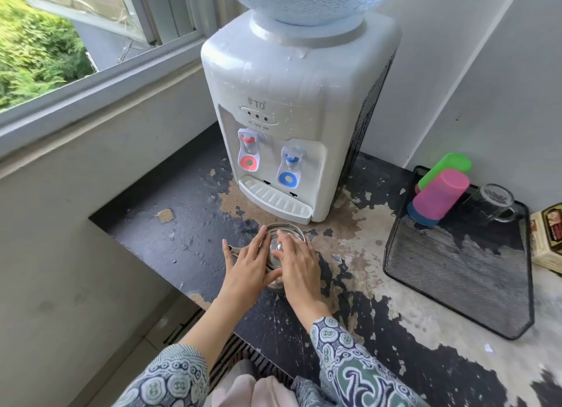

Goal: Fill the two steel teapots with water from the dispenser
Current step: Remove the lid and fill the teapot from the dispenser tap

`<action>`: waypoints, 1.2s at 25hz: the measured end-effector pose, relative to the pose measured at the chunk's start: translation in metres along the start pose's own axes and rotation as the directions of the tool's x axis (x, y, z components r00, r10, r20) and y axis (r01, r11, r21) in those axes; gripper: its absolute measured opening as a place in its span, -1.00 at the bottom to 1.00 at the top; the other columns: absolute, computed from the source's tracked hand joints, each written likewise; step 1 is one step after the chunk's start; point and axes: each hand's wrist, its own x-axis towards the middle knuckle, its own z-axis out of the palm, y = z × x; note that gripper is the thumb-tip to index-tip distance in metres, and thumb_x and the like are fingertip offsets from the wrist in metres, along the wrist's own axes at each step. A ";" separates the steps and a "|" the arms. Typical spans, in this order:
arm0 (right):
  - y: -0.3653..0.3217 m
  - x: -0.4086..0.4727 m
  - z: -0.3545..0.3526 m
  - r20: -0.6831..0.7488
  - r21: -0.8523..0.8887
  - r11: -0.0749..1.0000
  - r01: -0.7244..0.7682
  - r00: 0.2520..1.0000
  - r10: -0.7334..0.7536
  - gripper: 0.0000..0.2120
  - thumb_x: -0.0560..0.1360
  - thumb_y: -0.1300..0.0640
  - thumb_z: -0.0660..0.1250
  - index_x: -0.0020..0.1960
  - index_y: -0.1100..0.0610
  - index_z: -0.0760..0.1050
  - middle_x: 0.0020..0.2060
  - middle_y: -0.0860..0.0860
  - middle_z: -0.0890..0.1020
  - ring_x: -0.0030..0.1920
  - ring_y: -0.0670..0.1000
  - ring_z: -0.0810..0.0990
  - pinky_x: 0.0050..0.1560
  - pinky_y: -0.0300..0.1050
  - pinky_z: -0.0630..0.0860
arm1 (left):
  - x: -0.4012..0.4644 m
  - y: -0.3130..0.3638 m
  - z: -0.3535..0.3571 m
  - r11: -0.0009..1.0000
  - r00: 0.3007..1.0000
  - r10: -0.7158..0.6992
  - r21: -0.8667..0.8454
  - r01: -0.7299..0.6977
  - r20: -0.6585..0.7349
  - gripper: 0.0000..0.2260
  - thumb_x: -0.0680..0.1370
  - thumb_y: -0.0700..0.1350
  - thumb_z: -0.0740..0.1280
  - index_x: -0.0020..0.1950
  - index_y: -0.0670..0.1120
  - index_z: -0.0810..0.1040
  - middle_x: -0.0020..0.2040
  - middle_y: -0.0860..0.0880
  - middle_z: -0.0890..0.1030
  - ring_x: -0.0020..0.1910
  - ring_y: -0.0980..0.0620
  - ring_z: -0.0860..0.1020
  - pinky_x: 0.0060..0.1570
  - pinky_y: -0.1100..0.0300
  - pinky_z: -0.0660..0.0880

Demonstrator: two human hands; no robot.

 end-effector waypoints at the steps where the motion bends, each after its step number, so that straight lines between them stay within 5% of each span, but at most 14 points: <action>1: 0.000 0.000 0.000 0.006 0.003 1.000 -0.004 1.000 0.004 -0.55 0.32 0.20 0.47 0.19 0.19 0.48 0.02 0.09 0.68 0.08 0.04 0.64 0.24 0.09 0.48 | 0.000 0.001 0.000 1.000 1.000 0.012 0.003 -0.012 -0.004 -0.01 0.24 0.47 -0.48 0.51 -0.05 -0.01 0.55 0.03 -0.02 0.43 -0.01 0.28 0.26 -0.23 -0.39; 6: -0.001 0.001 -0.003 0.006 0.024 1.000 0.003 1.000 -0.003 -0.56 0.30 0.20 0.49 0.15 0.18 0.49 0.01 0.10 0.68 0.05 0.06 0.65 0.10 0.03 0.57 | 0.002 0.004 -0.006 0.997 0.997 0.050 -0.054 -0.047 0.056 -0.04 0.32 0.45 -0.42 0.49 -0.14 0.07 0.53 -0.10 0.11 0.40 -0.08 0.35 0.44 -0.10 0.01; 8: -0.003 0.002 -0.005 -0.004 0.031 1.000 0.006 1.000 -0.005 -0.61 0.32 0.19 0.46 0.12 0.17 0.49 -0.03 0.09 0.69 0.01 0.07 0.65 0.06 0.00 0.58 | 0.002 0.004 -0.006 0.997 0.996 0.044 -0.071 -0.038 0.080 -0.17 0.48 0.34 -0.32 0.38 -0.24 0.29 0.40 -0.19 0.38 0.23 -0.05 0.49 0.23 0.15 0.35; 11: -0.006 0.006 -0.010 -0.010 0.075 0.995 -0.058 0.998 0.059 -0.75 0.44 0.08 0.20 0.06 0.16 0.48 -0.11 0.10 0.69 -0.05 0.09 0.65 0.00 0.00 0.54 | 0.006 0.003 -0.006 0.992 0.988 0.074 -0.112 -0.059 0.136 -0.27 0.55 0.25 -0.26 0.27 -0.26 0.39 0.26 -0.18 0.53 0.22 0.01 0.46 -0.03 0.22 0.55; 14: -0.009 0.007 -0.015 0.052 0.083 0.995 -0.056 0.997 0.052 -0.69 0.46 0.05 0.08 0.07 0.17 0.46 -0.06 0.12 0.68 0.01 0.12 0.62 0.02 0.01 0.49 | 0.003 0.002 -0.010 0.993 0.988 0.052 -0.111 -0.036 0.142 -0.24 0.53 0.29 -0.26 0.30 -0.25 0.39 0.32 -0.18 0.48 0.22 -0.01 0.54 0.00 0.22 0.54; 16: -0.008 0.012 -0.023 0.154 0.097 0.990 -0.107 0.984 0.091 -0.72 0.53 0.04 0.06 0.11 0.16 0.43 0.00 0.11 0.64 0.02 0.10 0.57 -0.01 -0.08 0.45 | 0.003 0.001 -0.011 0.984 0.993 0.075 -0.166 -0.059 0.094 -0.11 0.42 0.42 -0.26 0.42 -0.23 0.24 0.44 -0.16 0.30 0.35 -0.03 0.41 0.21 0.15 0.41; 19: 0.006 0.028 -0.036 0.381 0.274 0.930 -0.245 0.915 0.129 -0.76 0.59 -0.03 0.06 0.06 0.10 0.39 -0.02 0.10 0.62 -0.13 0.09 0.57 -0.34 -0.21 0.44 | 0.008 -0.002 -0.010 0.957 0.995 0.075 -0.285 -0.053 0.067 0.11 0.17 0.58 -0.22 0.49 -0.16 0.00 0.52 -0.07 0.06 0.47 -0.05 0.17 0.39 0.09 0.15; 22: 0.023 0.027 -0.048 0.207 0.563 0.779 -0.274 0.960 0.188 -0.78 0.58 -0.01 0.10 0.02 0.12 0.40 -0.11 0.16 0.64 -0.23 0.24 0.60 -0.31 0.08 0.55 | 0.008 -0.002 -0.009 0.954 0.996 0.043 -0.300 -0.017 0.083 0.14 0.12 0.61 -0.17 0.50 -0.12 0.02 0.53 -0.01 0.04 0.41 -0.12 0.26 0.38 0.02 0.21; 25: 0.048 0.005 -0.049 0.004 0.628 0.717 -0.304 0.922 0.387 -0.85 0.55 0.14 0.21 0.01 0.23 0.42 0.13 0.02 0.58 -0.21 0.08 0.61 -0.24 -0.21 0.54 | 0.008 -0.001 -0.009 0.956 0.996 0.030 -0.293 -0.003 0.087 0.07 0.18 0.56 -0.06 0.50 -0.10 0.03 0.53 0.03 0.02 0.41 -0.11 0.25 0.37 0.03 0.22; 27: 0.068 -0.015 -0.039 0.012 0.586 0.709 -0.393 0.879 0.477 -0.88 0.51 0.17 0.28 -0.04 0.24 0.44 0.23 0.03 0.54 -0.05 0.02 0.61 -0.19 -0.36 0.46 | 0.008 0.001 -0.013 0.951 0.996 0.041 -0.310 -0.015 0.076 -0.06 0.28 0.40 0.13 0.50 -0.10 0.02 0.54 0.04 0.00 0.43 -0.10 0.22 0.38 0.06 0.20; 30: 0.085 -0.036 -0.023 0.078 0.452 0.748 -0.486 0.857 0.509 -0.91 0.47 0.19 0.35 -0.10 0.20 0.47 0.23 0.06 0.56 0.11 0.05 0.58 -0.11 -0.32 0.37 | 0.006 0.001 -0.013 0.952 0.996 0.043 -0.307 -0.018 0.076 -0.17 0.39 0.26 0.26 0.51 -0.09 0.00 0.54 0.06 -0.02 0.43 -0.09 0.22 0.38 0.04 0.21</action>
